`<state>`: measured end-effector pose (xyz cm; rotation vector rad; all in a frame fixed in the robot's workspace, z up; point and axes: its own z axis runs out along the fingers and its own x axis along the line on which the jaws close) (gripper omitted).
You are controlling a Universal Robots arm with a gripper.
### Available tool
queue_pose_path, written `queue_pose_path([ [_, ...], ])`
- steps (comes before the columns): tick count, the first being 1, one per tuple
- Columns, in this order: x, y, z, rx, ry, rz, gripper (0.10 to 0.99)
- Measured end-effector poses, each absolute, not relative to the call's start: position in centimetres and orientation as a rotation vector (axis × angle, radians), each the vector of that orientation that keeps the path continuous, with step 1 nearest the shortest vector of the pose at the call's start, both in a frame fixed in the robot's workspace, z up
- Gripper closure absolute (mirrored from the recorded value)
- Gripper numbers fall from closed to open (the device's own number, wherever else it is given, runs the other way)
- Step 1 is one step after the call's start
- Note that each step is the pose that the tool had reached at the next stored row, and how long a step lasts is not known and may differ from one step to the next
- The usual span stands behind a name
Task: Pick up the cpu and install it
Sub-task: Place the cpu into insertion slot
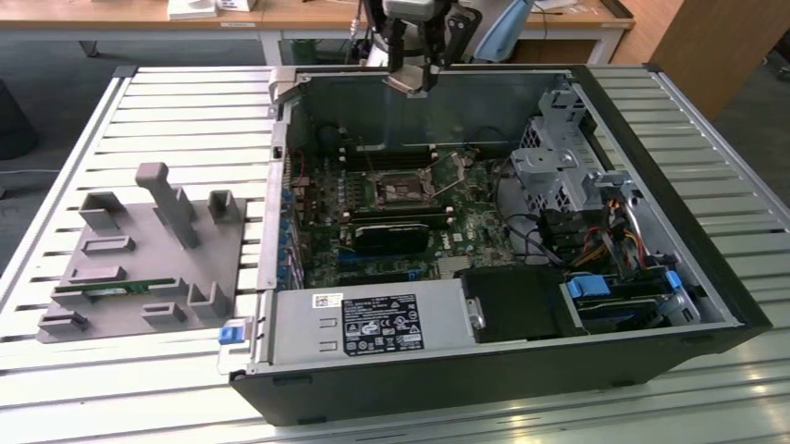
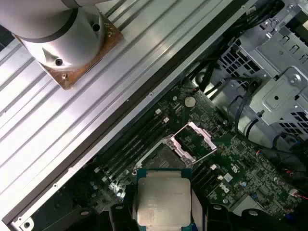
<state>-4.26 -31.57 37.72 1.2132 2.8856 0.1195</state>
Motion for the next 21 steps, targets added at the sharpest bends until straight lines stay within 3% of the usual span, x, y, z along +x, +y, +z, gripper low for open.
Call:
queue_pose_path([
  [21,-4.26,-31.48,37.52,1.520,2.727,0.117,0.549],
])
